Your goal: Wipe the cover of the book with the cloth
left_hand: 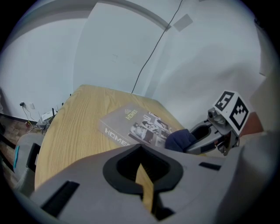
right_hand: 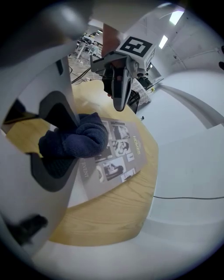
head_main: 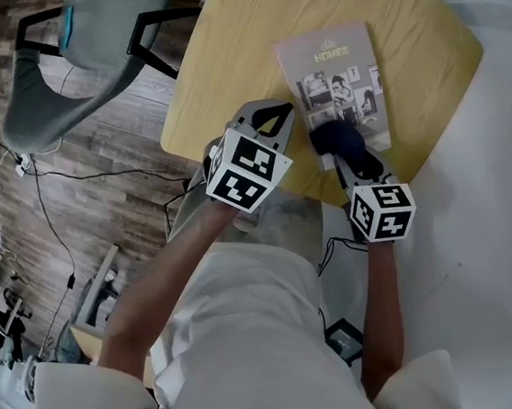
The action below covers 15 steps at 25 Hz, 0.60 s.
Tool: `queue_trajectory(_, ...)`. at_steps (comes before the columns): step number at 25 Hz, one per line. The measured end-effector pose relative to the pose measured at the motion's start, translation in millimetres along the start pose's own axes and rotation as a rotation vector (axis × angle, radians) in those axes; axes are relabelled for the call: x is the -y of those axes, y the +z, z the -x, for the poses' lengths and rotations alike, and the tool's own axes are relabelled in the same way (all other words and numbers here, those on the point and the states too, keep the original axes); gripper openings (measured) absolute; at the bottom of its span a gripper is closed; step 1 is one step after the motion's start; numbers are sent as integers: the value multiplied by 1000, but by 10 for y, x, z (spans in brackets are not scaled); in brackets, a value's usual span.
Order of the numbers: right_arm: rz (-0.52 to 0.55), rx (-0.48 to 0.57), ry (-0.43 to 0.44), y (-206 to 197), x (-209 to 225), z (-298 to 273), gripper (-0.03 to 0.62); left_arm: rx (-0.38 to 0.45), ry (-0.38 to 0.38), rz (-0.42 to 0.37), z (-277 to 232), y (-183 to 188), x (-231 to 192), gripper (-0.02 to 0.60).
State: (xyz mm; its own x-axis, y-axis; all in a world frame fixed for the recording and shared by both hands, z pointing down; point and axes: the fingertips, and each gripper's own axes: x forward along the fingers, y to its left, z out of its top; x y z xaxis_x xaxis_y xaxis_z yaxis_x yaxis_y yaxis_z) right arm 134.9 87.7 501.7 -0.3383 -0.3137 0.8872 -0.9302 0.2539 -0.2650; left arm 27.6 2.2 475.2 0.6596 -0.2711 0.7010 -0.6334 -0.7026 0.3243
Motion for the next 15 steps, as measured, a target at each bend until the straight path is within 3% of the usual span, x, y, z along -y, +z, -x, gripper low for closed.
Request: queue_trajectory(15, -83, -57, -54, -558, -83, 232, 173, 0, -35, -49, 195, 47, 84, 9)
